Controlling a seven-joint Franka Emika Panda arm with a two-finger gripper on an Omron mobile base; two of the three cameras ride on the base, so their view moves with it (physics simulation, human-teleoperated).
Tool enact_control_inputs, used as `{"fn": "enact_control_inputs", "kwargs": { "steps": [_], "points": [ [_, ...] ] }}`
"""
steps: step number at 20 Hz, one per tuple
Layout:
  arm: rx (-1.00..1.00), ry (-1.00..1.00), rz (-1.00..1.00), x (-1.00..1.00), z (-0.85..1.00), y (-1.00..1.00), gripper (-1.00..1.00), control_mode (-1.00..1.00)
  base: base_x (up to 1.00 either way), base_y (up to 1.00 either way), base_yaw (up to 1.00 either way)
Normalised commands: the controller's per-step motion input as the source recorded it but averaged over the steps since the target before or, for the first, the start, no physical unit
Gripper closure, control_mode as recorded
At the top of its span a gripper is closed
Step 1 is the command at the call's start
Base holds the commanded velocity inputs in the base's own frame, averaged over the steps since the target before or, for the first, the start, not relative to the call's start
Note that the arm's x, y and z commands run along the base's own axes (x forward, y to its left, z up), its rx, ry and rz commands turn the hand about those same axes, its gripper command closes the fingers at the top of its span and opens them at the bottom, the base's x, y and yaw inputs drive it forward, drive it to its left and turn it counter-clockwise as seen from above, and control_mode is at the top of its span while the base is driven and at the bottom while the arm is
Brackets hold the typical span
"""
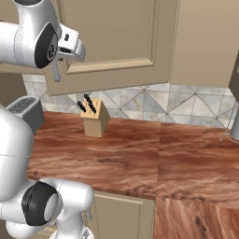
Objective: Open the cabinet, pick the kettle from the cabinet, and place it in the sink.
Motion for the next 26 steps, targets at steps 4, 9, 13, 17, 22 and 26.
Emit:
{"fn": "enact_control_inputs", "kwargs": {
  "steps": [4, 9, 13, 17, 22, 26],
  "points": [
    [0.0, 0.09, 0.02, -0.19, 0.0, -0.16, -1.0, -1.0, 0.0, 0.0, 0.0],
    [0.0, 0.05, 0.02, -0.28, 0.0, -0.16, -1.0, -1.0, 0.0, 0.0, 0.0],
    [0.0, 0.01, 0.05, -0.25, 0.0, -0.1, -1.0, -1.0, 0.0, 0.0, 0.0],
    [0.03, 0.0, 0.11, -0.27, 0.02, 0.0, -1.0, -1.0, 0.0, 0.0, 0.0],
    [0.02, 0.0, 0.1, -0.53, 0.0, 0.01, -1.0, -1.0, 0.0, 0.0, 0.0],
    [0.0, -0.01, 0.09, -0.64, 0.0, 0.16, -1.0, -1.0, 0.0, 0.0, 0.0]
  ]
}}
